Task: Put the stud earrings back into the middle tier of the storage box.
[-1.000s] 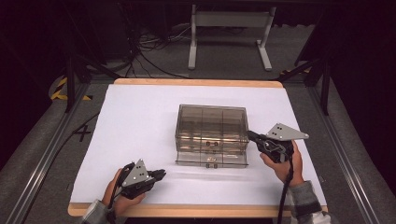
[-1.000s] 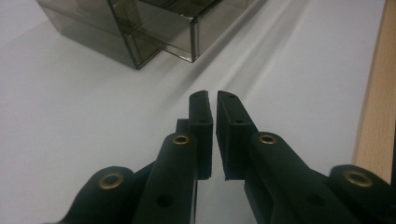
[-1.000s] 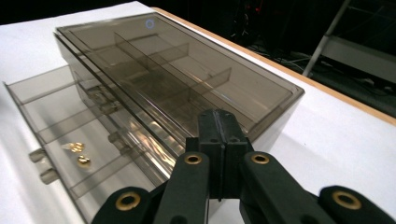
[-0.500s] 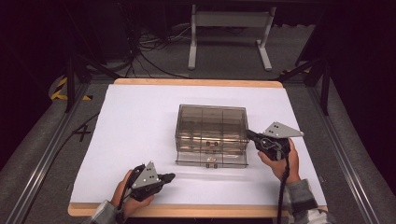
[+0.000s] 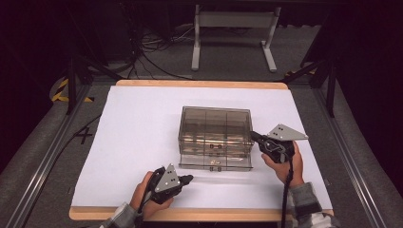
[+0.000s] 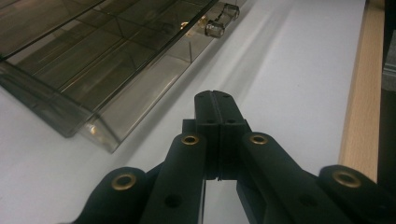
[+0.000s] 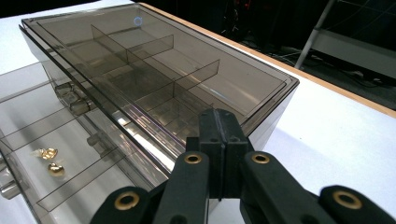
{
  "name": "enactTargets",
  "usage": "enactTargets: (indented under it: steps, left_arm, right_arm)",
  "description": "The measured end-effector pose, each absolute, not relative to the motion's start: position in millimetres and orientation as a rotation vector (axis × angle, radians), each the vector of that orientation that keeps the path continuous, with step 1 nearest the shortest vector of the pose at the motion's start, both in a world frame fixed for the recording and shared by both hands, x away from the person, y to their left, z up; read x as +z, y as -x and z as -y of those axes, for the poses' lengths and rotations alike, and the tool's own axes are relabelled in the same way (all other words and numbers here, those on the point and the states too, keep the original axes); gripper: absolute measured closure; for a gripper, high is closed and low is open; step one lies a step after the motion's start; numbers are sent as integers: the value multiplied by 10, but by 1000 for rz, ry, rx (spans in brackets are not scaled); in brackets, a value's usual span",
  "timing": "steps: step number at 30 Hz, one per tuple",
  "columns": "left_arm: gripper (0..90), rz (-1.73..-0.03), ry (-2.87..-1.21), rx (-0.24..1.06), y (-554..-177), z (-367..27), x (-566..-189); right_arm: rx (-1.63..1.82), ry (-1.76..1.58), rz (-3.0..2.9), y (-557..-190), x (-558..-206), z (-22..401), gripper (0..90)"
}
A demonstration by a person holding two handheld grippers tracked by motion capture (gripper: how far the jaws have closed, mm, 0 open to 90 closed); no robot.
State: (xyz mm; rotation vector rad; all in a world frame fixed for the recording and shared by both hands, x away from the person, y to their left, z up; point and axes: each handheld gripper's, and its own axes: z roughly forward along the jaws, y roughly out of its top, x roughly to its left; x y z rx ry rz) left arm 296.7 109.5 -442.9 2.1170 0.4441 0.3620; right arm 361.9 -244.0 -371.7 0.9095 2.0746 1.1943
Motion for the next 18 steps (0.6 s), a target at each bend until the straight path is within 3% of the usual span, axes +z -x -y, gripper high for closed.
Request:
enactTargets:
  steps: [18]
  left_arm:
    - [898,-430,-2103,446,-3055,-730,-4400]
  right_arm:
    - [1229,-922,-2062,-3603,-3740,2457,900]
